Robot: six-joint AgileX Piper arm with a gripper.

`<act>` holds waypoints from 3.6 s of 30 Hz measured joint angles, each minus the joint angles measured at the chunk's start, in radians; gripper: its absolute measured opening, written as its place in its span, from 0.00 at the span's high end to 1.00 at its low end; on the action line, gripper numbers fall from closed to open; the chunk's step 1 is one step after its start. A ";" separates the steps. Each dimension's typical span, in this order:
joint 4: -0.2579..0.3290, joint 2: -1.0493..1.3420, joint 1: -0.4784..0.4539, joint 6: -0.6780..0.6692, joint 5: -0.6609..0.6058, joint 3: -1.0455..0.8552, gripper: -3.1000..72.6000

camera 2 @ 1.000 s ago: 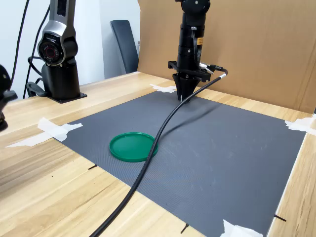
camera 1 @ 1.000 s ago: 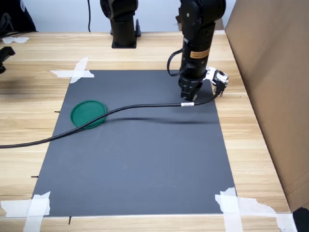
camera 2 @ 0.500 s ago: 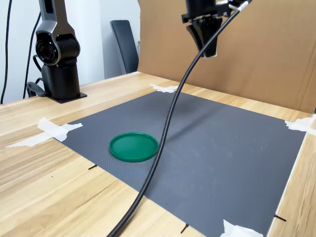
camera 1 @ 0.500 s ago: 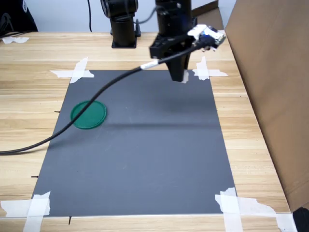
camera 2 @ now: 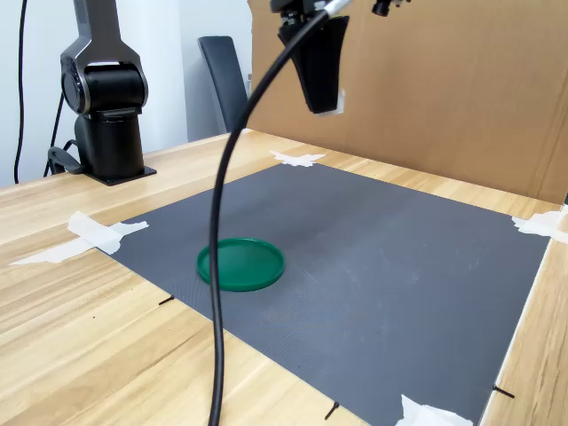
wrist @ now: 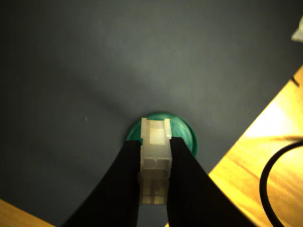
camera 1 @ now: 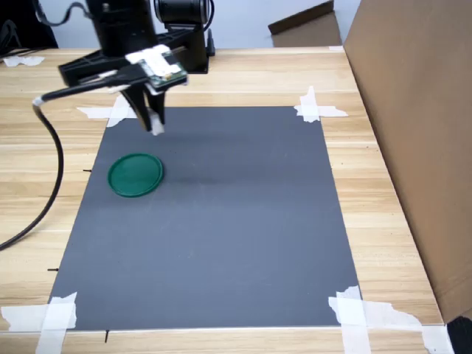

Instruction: Grasp a white terminal and put it in the green lid.

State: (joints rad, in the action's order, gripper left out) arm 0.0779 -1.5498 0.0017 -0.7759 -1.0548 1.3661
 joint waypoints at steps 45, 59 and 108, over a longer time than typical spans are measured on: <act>-0.078 -0.158 -0.176 -0.186 0.312 -0.337 0.37; 0.153 0.048 -0.176 -0.110 0.552 -0.338 0.34; 0.731 1.528 -0.037 -0.109 0.956 -1.289 0.99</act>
State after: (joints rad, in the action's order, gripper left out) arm 0.8088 -0.0216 -0.0354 -0.8848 -0.0989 0.0770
